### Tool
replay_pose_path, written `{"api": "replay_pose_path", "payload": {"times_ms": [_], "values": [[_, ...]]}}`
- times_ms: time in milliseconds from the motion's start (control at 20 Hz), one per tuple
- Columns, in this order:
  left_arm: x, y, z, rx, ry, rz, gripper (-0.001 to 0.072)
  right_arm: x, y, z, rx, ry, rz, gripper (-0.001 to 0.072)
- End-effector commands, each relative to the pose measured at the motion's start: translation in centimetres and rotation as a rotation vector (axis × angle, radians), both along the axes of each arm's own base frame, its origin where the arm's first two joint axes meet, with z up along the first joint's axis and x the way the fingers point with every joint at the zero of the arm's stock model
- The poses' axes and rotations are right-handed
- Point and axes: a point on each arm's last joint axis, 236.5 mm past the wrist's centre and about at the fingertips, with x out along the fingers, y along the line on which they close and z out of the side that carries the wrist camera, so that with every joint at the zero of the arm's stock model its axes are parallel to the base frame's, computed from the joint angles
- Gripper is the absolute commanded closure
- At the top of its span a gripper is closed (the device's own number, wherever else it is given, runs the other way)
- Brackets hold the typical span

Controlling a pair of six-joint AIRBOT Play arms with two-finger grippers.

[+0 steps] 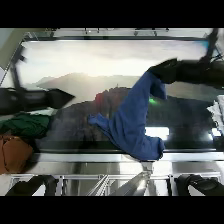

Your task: Fold the shirts.

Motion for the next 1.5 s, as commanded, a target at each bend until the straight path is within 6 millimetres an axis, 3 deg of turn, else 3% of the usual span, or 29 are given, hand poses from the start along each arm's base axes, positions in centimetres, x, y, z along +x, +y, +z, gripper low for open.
{"api": "replay_pose_path", "payload": {"times_ms": [0, 50, 100, 200, 250, 300, 350, 400, 500, 600, 700, 800, 900, 950, 1150, 1450], "values": [[-0.5, -2.3, -7.5, 0.027, 0.155, -0.026, 0.0692, 3.8, -7.7, -7.7, -0.3, 0.089, -0.25, 0.0691], [-0.5, -3.2, -9.2, 0.039, 0.186, -0.039, 0.069, 4.9, -10.2, -8.5, -0.357, 0.093, -0.34, 0.0691], [-0.6, -3.9, -10.4, 0.048, 0.213, -0.053, 0.0627, 5.8, -12.3, -8.8, -0.392, 0.085, -0.413, 0.0691], [-1.1, -6.0, -12.7, 0.026, 0.295, -0.075, 0.0121, 6.7, -14.5, -9.1, -0.41, 0.072, -0.456, 0.069], [-1.6, -6.9, -13.9, 0.023, 0.337, -0.089, -0.0013, 6.9, -15.4, -9.4, -0.408, 0.082, -0.476, 0.0684], [-2.3, -7.6, -15.3, 0.032, 0.381, -0.109, -0.0003, 6.8, -15.9, -9.9, -0.395, 0.108, -0.491, 0.0571], [-3.2, -8.2, -16.7, 0.051, 0.421, -0.136, -0.0003, 6.6, -16.2, -10.6, -0.385, 0.143, -0.497, 0.0232], [-4.2, -8.7, -18.0, 0.068, 0.468, -0.163, -0.0003, 6.2, -16.5, -11.4, -0.389, 0.181, -0.499, 0.0045], [-6.2, -9.3, -20.0, 0.094, 0.552, -0.213, -0.0003, 5.1, -17.9, -13.5, -0.415, 0.277, -0.508, 0.0056], [-7.7, -9.4, -20.8, 0.104, 0.619, -0.242, -0.0002, 3.9, -19.6, -16.1, -0.373, 0.412, -0.529, 0.0124], [-8.8, -9.3, -20.8, 0.106, 0.66, -0.273, -0.0003, 3.5, -19.2, -18.0, -0.141, 0.543, -0.491, 0.0123], [-10.0, -8.9, -20.2, 0.097, 0.71, -0.307, -0.0003, 4.7, -18.5, -17.4, 0.186, 0.583, -0.433, 0.0125], [-11.3, -8.9, -19.6, 0.088, 0.763, -0.34, -0.0003, 5.9, -19.8, -17.0, 0.423, 0.59, -0.406, 0.0208], [-11.5, -9.1, -19.4, 0.076, 0.776, -0.342, -0.0002, 6.1, -20.9, -17.9, 0.467, 0.611, -0.415, 0.0255], [-12.0, -9.0, -19.1, 0.07, 0.821, -0.326, -0.0001, 6.5, -22.1, -22.5, 0.516, 0.726, -0.409, 0.0253], [-13.9, -8.7, -18.2, 0.07, 0.898, -0.375, -0.0001, 8.2, -19.6, -26.6, 0.506, 0.809, -0.369, 0.0253]]}}
